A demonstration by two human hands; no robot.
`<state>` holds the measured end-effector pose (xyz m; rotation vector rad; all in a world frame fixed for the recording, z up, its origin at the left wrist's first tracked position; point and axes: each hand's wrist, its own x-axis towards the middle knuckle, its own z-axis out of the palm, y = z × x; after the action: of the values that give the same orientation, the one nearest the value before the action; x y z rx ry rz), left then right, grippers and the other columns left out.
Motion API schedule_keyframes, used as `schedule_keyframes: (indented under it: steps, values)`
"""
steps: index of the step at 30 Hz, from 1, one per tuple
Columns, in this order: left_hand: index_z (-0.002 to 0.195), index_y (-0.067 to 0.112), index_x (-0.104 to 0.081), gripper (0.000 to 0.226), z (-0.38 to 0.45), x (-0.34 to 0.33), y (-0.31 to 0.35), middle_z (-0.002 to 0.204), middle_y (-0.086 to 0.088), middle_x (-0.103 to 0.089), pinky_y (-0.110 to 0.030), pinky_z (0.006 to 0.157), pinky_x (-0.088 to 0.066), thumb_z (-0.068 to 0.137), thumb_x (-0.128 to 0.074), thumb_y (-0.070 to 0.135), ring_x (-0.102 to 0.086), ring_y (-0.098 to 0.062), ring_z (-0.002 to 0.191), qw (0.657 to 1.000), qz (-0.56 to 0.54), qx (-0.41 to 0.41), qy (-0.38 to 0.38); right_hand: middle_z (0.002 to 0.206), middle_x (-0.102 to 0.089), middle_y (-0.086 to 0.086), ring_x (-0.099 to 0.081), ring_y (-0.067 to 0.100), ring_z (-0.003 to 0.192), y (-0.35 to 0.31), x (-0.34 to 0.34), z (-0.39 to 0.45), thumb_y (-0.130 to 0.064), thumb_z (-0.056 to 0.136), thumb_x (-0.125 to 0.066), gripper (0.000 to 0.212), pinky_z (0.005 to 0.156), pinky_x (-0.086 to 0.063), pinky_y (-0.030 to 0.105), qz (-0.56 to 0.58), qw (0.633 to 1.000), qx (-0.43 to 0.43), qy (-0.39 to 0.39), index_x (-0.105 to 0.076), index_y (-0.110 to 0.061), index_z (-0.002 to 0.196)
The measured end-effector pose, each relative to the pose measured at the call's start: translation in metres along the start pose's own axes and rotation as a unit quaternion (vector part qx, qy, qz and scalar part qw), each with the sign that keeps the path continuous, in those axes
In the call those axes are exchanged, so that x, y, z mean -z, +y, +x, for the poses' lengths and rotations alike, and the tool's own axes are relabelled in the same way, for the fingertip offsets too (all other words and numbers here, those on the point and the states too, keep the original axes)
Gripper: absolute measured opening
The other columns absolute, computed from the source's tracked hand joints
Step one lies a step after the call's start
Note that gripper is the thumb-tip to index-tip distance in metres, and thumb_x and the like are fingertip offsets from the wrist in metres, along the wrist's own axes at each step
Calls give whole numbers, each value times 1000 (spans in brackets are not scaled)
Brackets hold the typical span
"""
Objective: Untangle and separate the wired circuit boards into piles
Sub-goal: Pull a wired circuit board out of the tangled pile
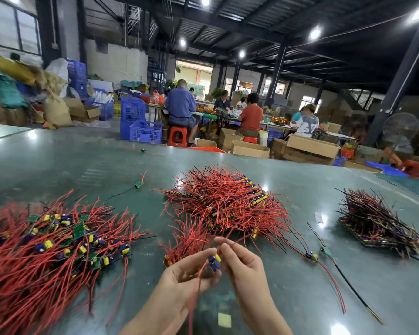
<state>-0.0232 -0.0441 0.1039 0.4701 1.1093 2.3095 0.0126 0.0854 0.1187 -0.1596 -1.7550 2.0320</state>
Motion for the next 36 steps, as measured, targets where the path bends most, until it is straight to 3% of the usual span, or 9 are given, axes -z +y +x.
schedule_keyframes:
  steps: [5,10,14,19,26,29,32,34,36]
  values:
    - [86,-2,-70,24,-1,6,12,80,-26,-67,-39,50,-57,70,-52,4,-69,-37,66,982,-79,170,-2,78,-69,-2,-63,3,78,-10,7,-2,3,84,-61,32,73,-47,14,-128,988,63,-57,-77,-21,72]
    - [91,-3,-61,26,0,-1,6,65,-16,-63,-19,35,-34,93,-40,14,-48,-17,39,966,13,255,34,80,-66,9,-61,8,76,-8,2,-3,0,81,-67,32,70,-47,21,-212,971,73,-79,-76,-29,72]
    - [78,4,-58,33,0,-3,5,53,-6,-49,-18,39,-17,96,-32,15,-28,-11,40,969,108,215,60,78,-70,9,-63,12,72,-5,-2,-4,0,80,-69,25,68,-49,28,-192,979,44,-45,-77,-21,70]
    - [66,14,-64,36,-1,-3,12,46,5,-42,-12,35,-18,94,-47,28,-24,-7,32,958,233,143,90,69,-66,8,-56,11,52,-4,-4,-3,2,78,-62,11,51,-47,17,93,989,-114,-9,-71,-3,74]
    - [53,16,-59,27,-6,-2,19,42,6,-33,-14,38,-15,72,-63,35,-18,-7,35,965,212,151,31,61,-62,10,-50,7,42,-4,-2,-3,-8,73,-61,13,42,-45,14,226,953,-194,-57,-73,-7,67]
    - [51,17,-57,26,-7,-2,23,42,6,-29,-15,38,-16,64,-57,39,-16,-8,37,972,186,145,7,61,-63,8,-53,7,45,-3,-3,-3,-10,72,-62,13,45,-46,15,207,960,-179,-68,-74,-8,69]
    - [49,16,-58,27,-7,1,19,43,2,-37,-17,39,-20,60,-63,41,-23,-8,37,968,242,55,44,63,-64,6,-55,7,49,-7,1,0,-16,71,-64,16,49,-47,15,113,985,-124,-46,-76,-6,75]
    - [50,19,-60,27,-7,3,15,45,5,-41,-19,46,-26,61,-65,43,-32,-9,42,937,336,-38,86,64,-62,5,-54,7,51,-8,3,1,-17,74,-63,19,51,-47,16,89,990,-106,-41,-76,-5,80]
    - [56,31,-59,21,-8,5,10,44,7,-42,-21,49,-27,74,-66,39,-36,-6,44,853,490,-107,144,64,-62,6,-53,8,52,-6,2,0,-12,79,-63,15,53,-47,16,65,993,-92,-28,-76,-5,80]
